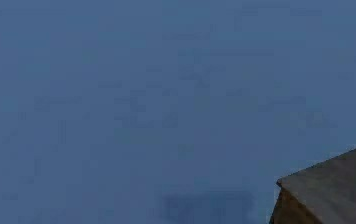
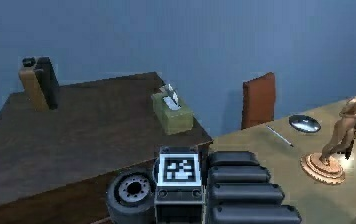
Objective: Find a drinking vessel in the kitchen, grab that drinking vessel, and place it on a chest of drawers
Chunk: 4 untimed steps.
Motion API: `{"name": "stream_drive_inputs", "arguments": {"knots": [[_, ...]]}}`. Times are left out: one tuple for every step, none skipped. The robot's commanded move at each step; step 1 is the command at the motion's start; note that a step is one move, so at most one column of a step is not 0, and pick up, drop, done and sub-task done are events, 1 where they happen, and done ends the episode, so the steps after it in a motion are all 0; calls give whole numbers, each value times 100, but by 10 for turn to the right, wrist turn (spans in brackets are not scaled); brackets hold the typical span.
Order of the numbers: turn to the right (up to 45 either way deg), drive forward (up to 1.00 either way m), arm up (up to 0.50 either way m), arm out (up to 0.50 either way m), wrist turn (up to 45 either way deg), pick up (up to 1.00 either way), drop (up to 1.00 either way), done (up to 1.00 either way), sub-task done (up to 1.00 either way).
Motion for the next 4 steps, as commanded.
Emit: {"name": "stream_drive_inputs", "arguments": {"knots": [[-450,0,0,0,0,0,0,0,0],[-360,0,0,0,0,0,0,0,0],[450,0,0,0,0,0,0,0,0],[450,0,0,0,0,0,0,0,0]]}}
